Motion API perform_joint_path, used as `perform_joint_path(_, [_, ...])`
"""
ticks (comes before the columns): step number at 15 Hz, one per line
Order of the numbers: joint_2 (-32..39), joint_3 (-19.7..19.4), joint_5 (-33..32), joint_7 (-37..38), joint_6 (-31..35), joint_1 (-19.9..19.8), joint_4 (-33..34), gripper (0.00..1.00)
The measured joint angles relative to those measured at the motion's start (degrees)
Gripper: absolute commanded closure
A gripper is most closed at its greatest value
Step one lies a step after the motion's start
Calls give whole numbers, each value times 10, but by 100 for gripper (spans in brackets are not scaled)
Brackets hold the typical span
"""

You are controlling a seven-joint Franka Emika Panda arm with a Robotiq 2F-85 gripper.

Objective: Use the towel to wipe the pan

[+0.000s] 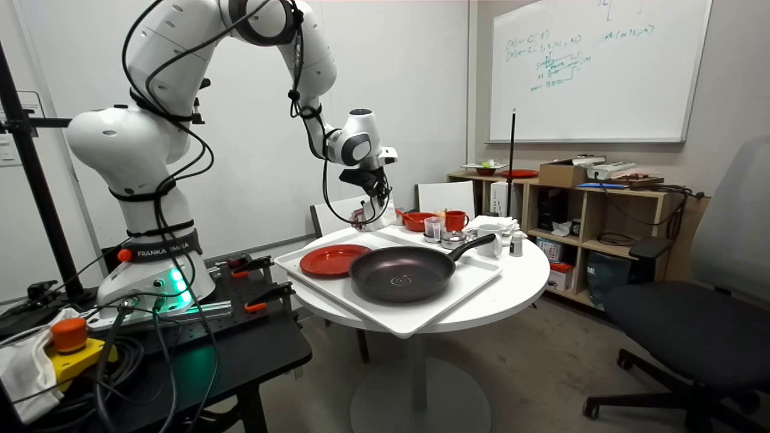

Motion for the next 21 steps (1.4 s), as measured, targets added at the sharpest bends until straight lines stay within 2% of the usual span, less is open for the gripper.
perform_joint_path(3, [20, -51, 73, -34, -70, 59, 70, 96])
perform_joint_path(6, [51, -119, 110, -43, -123, 121, 137, 96])
perform_joint_path(8, [78, -151, 127, -46, -153, 149, 177, 96])
perform_joint_path(12, [133, -187, 148, -46, -202, 182, 245, 96])
perform_joint_path(19, [197, -220, 159, -45, -260, 210, 328, 96])
perform_joint_path(20, [203, -224, 159, -45, -264, 213, 335, 66])
perform_joint_path(21, [207, -228, 159, -44, -268, 216, 342, 57])
